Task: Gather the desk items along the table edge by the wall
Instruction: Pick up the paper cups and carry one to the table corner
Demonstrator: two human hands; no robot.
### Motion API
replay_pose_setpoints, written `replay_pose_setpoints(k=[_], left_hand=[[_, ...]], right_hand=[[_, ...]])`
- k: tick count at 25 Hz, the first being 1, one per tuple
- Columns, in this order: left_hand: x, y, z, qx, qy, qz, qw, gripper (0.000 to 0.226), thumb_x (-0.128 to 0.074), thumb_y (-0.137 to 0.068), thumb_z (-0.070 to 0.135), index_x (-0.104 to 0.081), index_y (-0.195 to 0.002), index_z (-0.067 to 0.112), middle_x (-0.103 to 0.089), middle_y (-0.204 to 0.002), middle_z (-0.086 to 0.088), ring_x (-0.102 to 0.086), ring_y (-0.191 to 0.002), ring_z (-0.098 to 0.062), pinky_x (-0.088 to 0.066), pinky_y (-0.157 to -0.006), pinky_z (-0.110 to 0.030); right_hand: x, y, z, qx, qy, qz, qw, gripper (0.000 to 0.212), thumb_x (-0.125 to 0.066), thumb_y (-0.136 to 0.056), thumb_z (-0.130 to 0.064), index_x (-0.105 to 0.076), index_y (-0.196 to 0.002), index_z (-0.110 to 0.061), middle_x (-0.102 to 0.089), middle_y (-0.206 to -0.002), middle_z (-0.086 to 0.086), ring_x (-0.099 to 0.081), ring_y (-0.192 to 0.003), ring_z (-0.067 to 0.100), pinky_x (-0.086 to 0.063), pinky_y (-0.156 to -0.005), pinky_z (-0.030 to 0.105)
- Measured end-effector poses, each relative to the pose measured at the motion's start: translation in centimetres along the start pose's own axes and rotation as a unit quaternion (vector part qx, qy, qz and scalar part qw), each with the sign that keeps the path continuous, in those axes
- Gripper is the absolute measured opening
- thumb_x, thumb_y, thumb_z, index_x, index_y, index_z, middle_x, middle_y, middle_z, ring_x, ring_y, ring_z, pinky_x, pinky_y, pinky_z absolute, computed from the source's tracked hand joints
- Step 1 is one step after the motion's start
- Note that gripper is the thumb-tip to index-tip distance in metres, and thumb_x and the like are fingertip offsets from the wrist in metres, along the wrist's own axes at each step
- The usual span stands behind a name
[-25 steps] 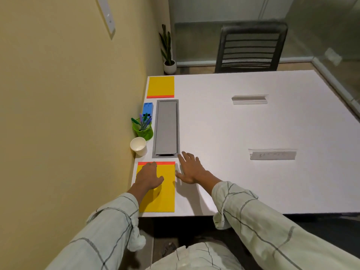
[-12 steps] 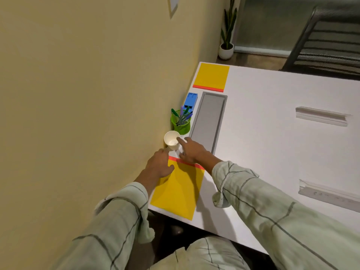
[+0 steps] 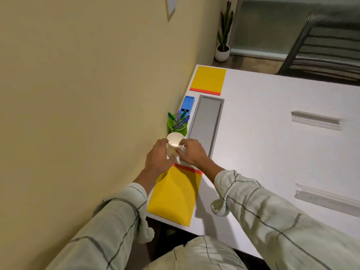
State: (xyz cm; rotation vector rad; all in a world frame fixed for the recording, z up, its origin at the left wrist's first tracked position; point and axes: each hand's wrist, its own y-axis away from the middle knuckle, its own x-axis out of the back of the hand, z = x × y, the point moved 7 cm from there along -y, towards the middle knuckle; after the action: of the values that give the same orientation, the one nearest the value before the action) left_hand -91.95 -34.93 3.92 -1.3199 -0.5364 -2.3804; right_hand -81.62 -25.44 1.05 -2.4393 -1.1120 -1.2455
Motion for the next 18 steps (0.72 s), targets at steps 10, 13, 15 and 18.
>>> replay_pose_setpoints(k=[10,13,15,18], left_hand=[[1.1,2.5,11.1,-0.069,0.157,0.026,0.985,0.084,-0.086,-0.066,0.027,-0.043,-0.137,0.011,-0.05,-0.137,-0.01,-0.048,-0.127,-0.028,-0.047,-0.101,-0.045],[0.6,5.1,16.0,-0.132,0.208,0.02,0.969,0.063,-0.083,-0.064,0.024,-0.054,-0.119,0.021,-0.063,-0.116,-0.003,-0.061,-0.106,-0.024,-0.055,-0.085,-0.041],[-0.1,7.5,18.9,-0.163,0.239,0.012,0.957,0.055,-0.084,-0.063,0.023,-0.054,-0.11,0.027,-0.066,-0.105,0.003,-0.063,-0.094,-0.02,-0.057,-0.076,-0.037],[-1.1,11.5,23.1,-0.205,0.269,0.001,0.941,0.055,-0.085,-0.063,0.025,-0.054,-0.108,0.03,-0.066,-0.1,0.008,-0.063,-0.09,-0.017,-0.057,-0.074,-0.034]], right_hand=[[11.6,9.9,1.4,0.019,-0.116,0.208,0.971,0.022,-0.082,-0.075,-0.039,-0.065,-0.076,-0.025,-0.074,-0.104,0.001,-0.064,-0.087,0.016,-0.059,-0.067,0.04],[14.8,14.6,2.1,0.015,-0.107,0.268,0.957,0.028,-0.081,-0.073,-0.045,-0.061,-0.07,-0.026,-0.072,-0.106,-0.003,-0.065,-0.088,0.013,-0.06,-0.062,0.036],[16.4,18.2,3.1,-0.005,-0.095,0.307,0.947,0.034,-0.08,-0.069,-0.052,-0.064,-0.074,-0.023,-0.068,-0.108,-0.007,-0.063,-0.09,0.009,-0.06,-0.062,0.034],[18.9,24.1,4.4,-0.035,-0.071,0.359,0.93,0.041,-0.079,-0.066,-0.059,-0.06,-0.091,-0.033,-0.062,-0.107,-0.021,-0.06,-0.092,0.005,-0.058,-0.066,0.032]])
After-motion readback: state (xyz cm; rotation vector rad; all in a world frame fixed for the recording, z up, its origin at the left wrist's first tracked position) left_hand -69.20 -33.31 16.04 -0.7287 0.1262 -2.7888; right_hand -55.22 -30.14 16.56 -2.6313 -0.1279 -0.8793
